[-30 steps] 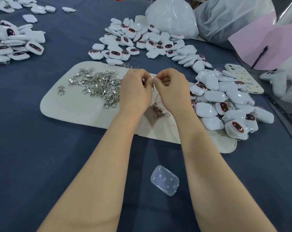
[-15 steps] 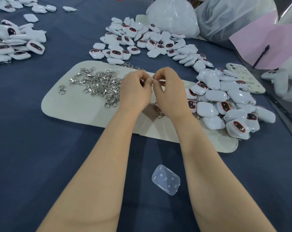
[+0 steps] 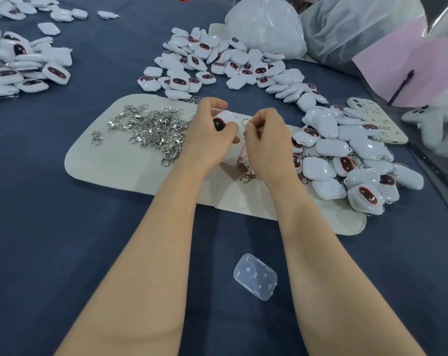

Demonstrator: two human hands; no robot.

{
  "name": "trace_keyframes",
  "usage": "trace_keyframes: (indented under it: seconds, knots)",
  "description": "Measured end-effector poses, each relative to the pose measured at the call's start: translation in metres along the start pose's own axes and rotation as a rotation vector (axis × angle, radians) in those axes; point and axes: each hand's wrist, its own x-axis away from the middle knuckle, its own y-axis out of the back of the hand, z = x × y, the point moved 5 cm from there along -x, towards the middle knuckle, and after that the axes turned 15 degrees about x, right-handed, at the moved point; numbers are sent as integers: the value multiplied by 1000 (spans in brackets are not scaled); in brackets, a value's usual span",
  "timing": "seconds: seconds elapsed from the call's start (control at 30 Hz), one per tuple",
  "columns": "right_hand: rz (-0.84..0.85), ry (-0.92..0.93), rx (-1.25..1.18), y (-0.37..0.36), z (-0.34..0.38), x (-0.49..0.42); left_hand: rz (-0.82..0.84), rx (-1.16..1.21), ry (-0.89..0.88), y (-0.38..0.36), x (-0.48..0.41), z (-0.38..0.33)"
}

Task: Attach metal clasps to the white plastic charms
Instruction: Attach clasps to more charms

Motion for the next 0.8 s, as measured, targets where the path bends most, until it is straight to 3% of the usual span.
trace_keyframes:
  seconds: [0.8]
  knots:
    - [146, 151, 41, -1, 11, -1, -12, 190, 164, 5, -1, 9]
